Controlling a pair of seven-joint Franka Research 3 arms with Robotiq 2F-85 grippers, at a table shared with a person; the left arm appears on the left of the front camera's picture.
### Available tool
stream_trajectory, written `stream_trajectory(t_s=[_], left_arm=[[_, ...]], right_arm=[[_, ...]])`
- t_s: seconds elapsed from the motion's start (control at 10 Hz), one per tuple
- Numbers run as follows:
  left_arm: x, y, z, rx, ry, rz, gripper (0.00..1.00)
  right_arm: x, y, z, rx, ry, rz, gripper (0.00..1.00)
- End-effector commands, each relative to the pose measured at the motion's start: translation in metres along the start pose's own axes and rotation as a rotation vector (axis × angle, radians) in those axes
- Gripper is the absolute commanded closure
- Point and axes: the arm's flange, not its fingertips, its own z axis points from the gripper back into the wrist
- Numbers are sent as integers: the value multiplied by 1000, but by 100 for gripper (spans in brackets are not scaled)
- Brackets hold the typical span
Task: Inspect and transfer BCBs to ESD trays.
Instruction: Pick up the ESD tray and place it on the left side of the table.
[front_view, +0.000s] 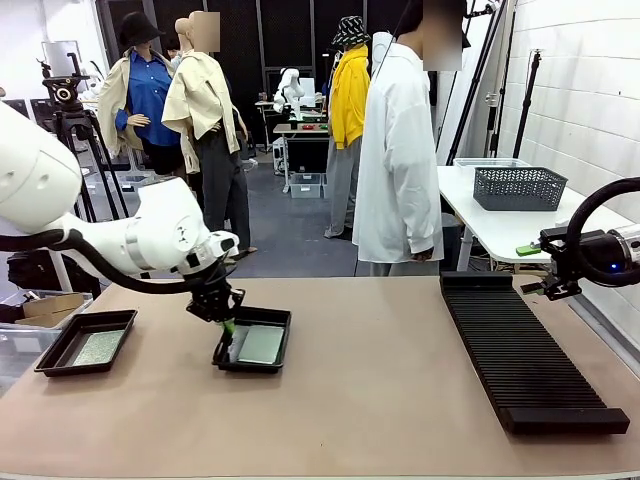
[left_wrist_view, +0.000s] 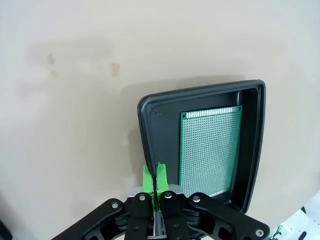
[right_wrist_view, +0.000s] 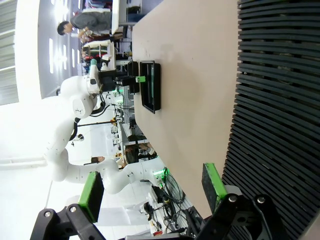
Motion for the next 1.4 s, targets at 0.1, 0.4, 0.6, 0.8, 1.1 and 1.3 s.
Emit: stream_trajectory(t_s=[0.1, 0.4, 0.6, 0.8, 1.1, 1.3], left_arm=[[-18, 36, 8, 17, 2, 20, 100], [-27, 73, 17, 46, 13, 40, 100], [-27, 98, 25, 73, 20, 70, 100], [-27, 123, 32, 74, 14, 83, 100], [-27, 149, 38, 69, 17, 86, 100], [-27, 157, 41, 75, 26, 79, 100]], right_arm=[[0, 1, -1, -6, 9, -5, 0], [0, 1, -1, -6, 9, -5, 0], [0, 1, -1, -6, 9, -5, 0], [0, 1, -1, -6, 9, -5, 0], [0, 1, -1, -6, 9, -5, 0], [0, 1, -1, -6, 9, -5, 0]])
